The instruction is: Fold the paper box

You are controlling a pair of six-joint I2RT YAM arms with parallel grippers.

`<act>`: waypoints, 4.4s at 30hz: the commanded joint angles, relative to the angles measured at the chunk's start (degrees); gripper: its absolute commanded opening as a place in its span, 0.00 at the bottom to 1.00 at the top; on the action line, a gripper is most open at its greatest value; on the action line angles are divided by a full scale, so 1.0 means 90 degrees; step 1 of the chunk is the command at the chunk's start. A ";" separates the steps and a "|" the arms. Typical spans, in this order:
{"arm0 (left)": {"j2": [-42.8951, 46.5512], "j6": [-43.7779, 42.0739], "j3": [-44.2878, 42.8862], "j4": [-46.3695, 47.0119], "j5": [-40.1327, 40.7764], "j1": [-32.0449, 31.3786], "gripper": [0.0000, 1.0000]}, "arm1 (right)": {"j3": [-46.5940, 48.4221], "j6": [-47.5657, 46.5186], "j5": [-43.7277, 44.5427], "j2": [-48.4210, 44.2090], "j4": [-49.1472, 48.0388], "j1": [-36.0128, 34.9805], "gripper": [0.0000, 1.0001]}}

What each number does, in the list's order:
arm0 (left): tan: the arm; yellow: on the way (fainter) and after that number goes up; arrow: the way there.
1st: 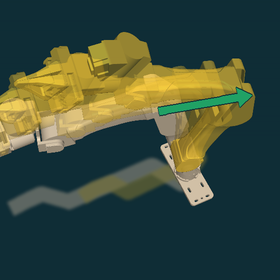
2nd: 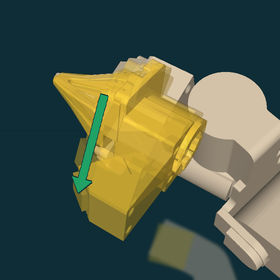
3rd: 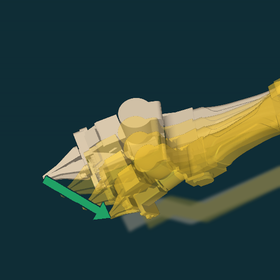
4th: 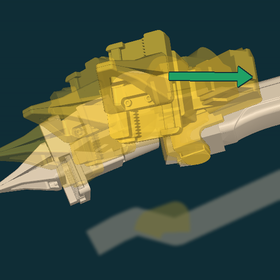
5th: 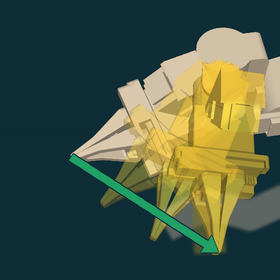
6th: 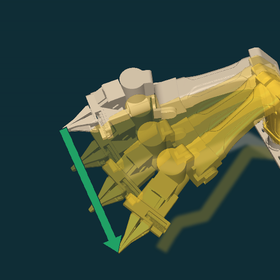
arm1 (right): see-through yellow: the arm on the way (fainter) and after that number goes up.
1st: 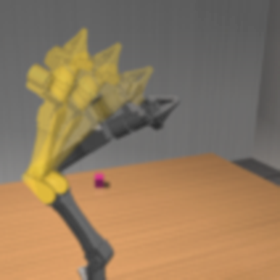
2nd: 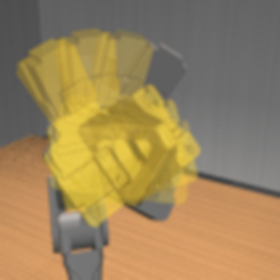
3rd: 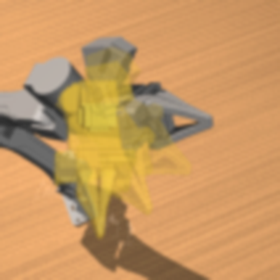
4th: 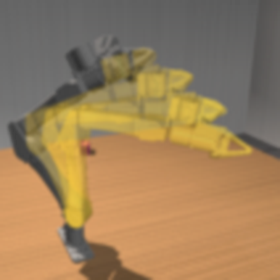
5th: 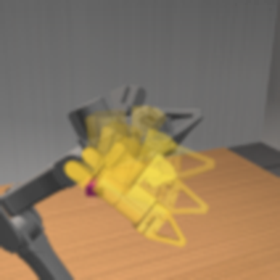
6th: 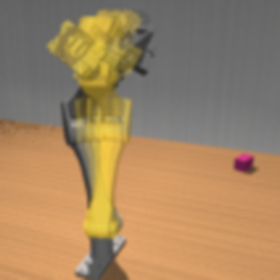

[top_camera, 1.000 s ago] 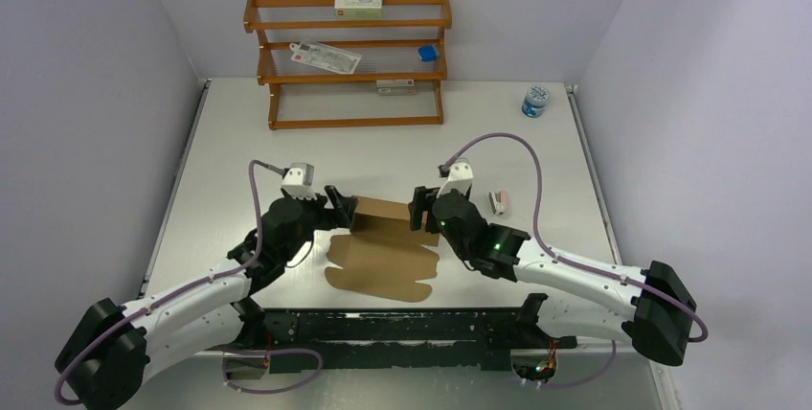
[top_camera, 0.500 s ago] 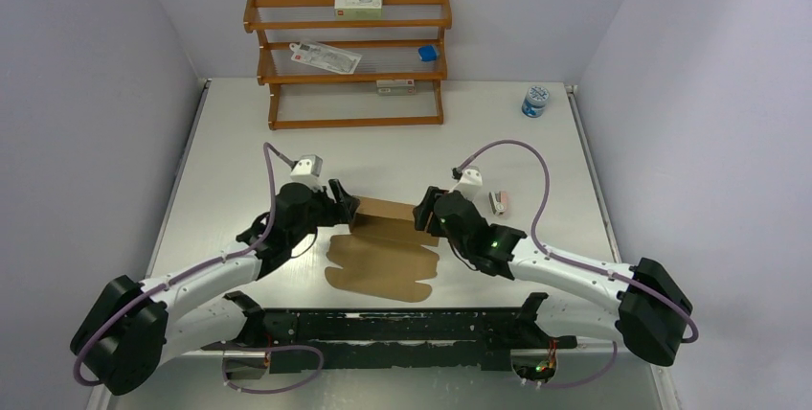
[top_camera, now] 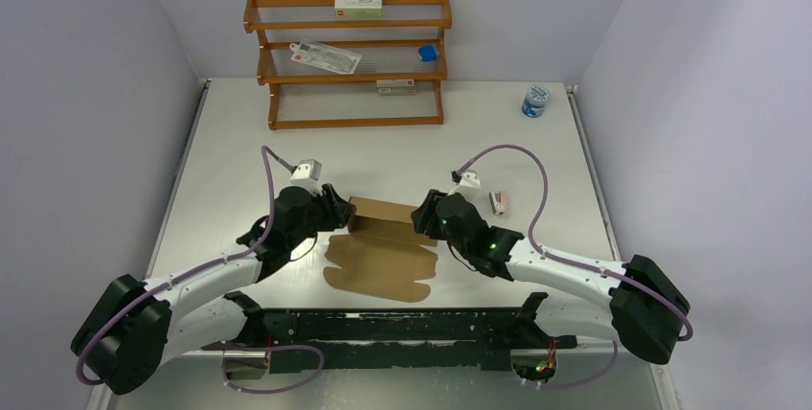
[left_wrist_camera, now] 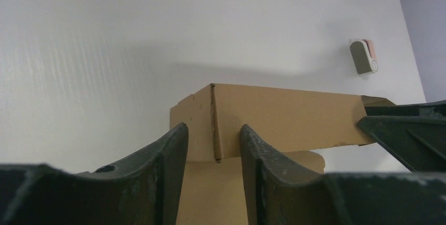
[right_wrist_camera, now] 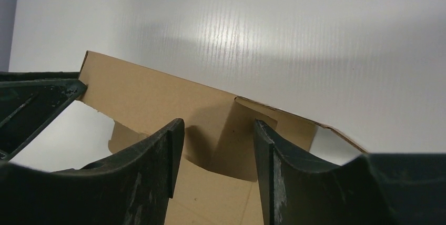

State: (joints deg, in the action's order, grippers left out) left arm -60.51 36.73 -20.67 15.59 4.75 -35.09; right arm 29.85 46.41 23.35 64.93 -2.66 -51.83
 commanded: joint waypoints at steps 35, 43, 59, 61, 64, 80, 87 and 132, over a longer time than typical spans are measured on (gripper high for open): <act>0.1201 0.0486 0.0668 -0.0282 0.0268 0.0061 0.29 | -0.0033 0.0629 -0.2684 0.1334 -0.2545 0.1328 0.39; 0.1198 0.0473 0.0661 -0.0376 0.0476 0.0061 0.29 | 0.0110 -0.0066 -0.3194 0.1258 -0.2010 0.1808 0.52; 0.0955 0.0362 0.0480 -0.0423 0.0576 0.0061 0.30 | -0.1060 -0.0877 -0.3124 0.0443 -0.2456 0.2405 0.63; 0.0915 0.0345 0.0448 -0.0444 0.0610 0.0061 0.30 | -0.1370 -0.0818 -0.3153 0.0586 -0.3049 0.2407 0.63; 0.0888 0.0323 0.0395 -0.0510 0.0653 0.0061 0.30 | -0.1658 -0.0716 -0.3182 0.0947 -0.3838 0.2403 0.64; 0.0850 0.0360 0.0246 -0.0457 0.0413 0.0061 0.33 | -0.1570 -0.0348 -0.4049 0.2860 -0.5685 0.2331 0.65; 0.0939 0.0392 0.0261 -0.0528 0.0412 0.0062 0.33 | -0.1614 -0.0475 -0.4143 0.2507 -0.5887 0.2205 0.62; 0.1195 -0.0059 0.0161 -0.1056 0.1045 0.0061 0.32 | 0.0043 -0.3390 -0.0777 -0.0013 -0.0373 0.0459 0.55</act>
State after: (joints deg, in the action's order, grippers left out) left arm -49.74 38.04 -17.43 8.08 12.67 -34.70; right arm 25.12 19.84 12.84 68.58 -16.82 -47.48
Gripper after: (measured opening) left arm 0.324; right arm 0.543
